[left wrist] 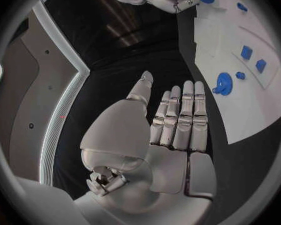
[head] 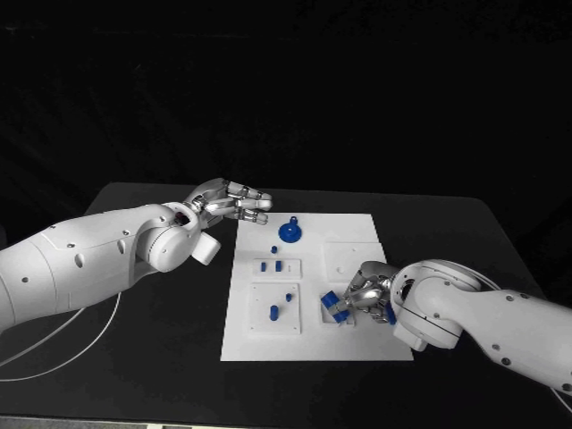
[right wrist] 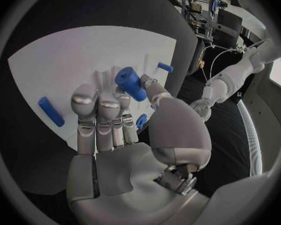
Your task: Assemble the parts on the task board
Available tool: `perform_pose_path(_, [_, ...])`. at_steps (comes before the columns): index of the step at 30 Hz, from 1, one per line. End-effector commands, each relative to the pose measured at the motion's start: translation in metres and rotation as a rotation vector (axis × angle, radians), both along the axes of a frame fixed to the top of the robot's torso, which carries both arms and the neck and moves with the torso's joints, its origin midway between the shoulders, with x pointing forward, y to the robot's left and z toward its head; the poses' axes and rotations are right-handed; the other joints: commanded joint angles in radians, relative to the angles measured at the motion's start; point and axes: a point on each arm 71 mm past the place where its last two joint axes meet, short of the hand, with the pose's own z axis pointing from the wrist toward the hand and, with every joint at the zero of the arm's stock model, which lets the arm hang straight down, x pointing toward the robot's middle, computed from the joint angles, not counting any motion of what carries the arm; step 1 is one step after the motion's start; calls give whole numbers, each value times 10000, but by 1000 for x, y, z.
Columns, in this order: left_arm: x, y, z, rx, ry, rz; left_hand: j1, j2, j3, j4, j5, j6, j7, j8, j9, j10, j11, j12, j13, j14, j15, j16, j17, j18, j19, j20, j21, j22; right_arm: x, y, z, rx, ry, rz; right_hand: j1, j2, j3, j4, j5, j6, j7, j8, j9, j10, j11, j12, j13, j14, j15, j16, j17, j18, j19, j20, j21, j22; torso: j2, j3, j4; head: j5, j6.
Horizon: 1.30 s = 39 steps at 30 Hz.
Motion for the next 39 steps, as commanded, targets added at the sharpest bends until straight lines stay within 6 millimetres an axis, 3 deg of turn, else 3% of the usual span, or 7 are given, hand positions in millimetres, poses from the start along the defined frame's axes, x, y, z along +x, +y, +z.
perform_pose_path(1, [-1, -2, 1, -49, 16, -211, -31, 39, -11, 48, 0, -56, 14, -16, -9, -83, 9, 9, 6, -46, 6, -26, 13, -66, 61, 22, 45, -9, 0, 0, -2, -553, 231, 311, -237, -222, 4, 438, -224, 114, -68, -11, 21, 45, -4, -86, -43, 19, -54, -76, -6, -173, 502, -46, -46, 940, 1, 0, -1, 17, -18])
perform_pose_path(6, [-1, -2, 0, -40, 37, -221, -35, 26, -12, 63, -2, -68, 15, -17, -9, -92, 13, 9, 6, -57, 12, -26, 13, -66, 57, 26, 44, -24, 0, 1, -3, -641, 351, 460, -418, -392, 28, 984, -419, 104, -58, -11, 40, 20, 7, -220, -171, 13, -47, -153, -45, -172, 494, -39, -123, 928, 6, 2, -7, 19, -30])
perform_pose_path(13, [-1, -3, 0, -37, 61, -245, -50, 34, -11, 81, 0, -80, 18, -18, -10, -98, 14, 9, 6, -63, 13, -27, 13, -66, 56, 27, 44, -30, 2, 4, -4, -633, 379, 482, -929, -587, 541, 1867, -2005, 159, -64, -8, 118, 83, 13, -241, -259, 30, -48, -131, 12, -171, 508, -34, -123, 933, 5, 11, -5, 7, -22])
perform_pose_path(22, [-1, -2, 0, -26, 81, -247, -60, 39, -6, 108, 5, -87, 19, -18, -10, -103, 17, 10, 6, -68, 15, -25, 14, -64, 55, 30, 46, -46, 1, 8, -7, -686, 567, 682, -1252, -801, 706, 2273, -2194, 246, -100, -2, 105, 113, -14, -326, -321, 21, -85, -151, 60, -209, 505, -90, -124, 936, 7, 13, -9, 10, -62])
perform_pose_path(28, [-1, -3, 0, -26, 85, -253, -56, 36, 0, 126, 6, -101, 20, -19, -11, -109, 17, 9, 6, -74, 17, -26, 14, -64, 53, 33, 47, -64, 1, 9, -8, -647, 561, 680, -1213, -953, -198, 2834, -2192, 224, -99, 1, 58, 117, -8, -405, -328, 30, -86, -205, 96, -225, 504, -100, -129, 936, 3, 13, -16, 17, -55])
perform_pose_path(34, [-1, -2, 0, -17, 89, -239, -56, 36, 0, 126, 6, -101, 20, -19, -11, -109, 17, 9, 6, -74, 17, -26, 14, -64, 53, 33, 47, -64, 1, 9, -8, -642, 497, 689, -883, -580, -1778, 3327, -2193, 203, -98, 3, 53, 133, -9, -423, -288, 46, -85, -233, 165, -226, 505, -99, -125, 938, 2, 12, -12, 5, -58])
perform_pose_path(39, [-1, -2, 0, -19, 89, -243, -56, 36, 0, 126, 6, -101, 20, -19, -11, -109, 17, 9, 6, -74, 17, -26, 14, -64, 53, 33, 47, -64, 0, 9, -6, -453, 416, 1192, -792, -312, -2207, 3081, -2190, 215, -101, 3, 73, 144, -7, -412, -265, 56, -81, -244, 194, -223, 507, -92, -96, 944, 1, 21, -11, -14, -58])
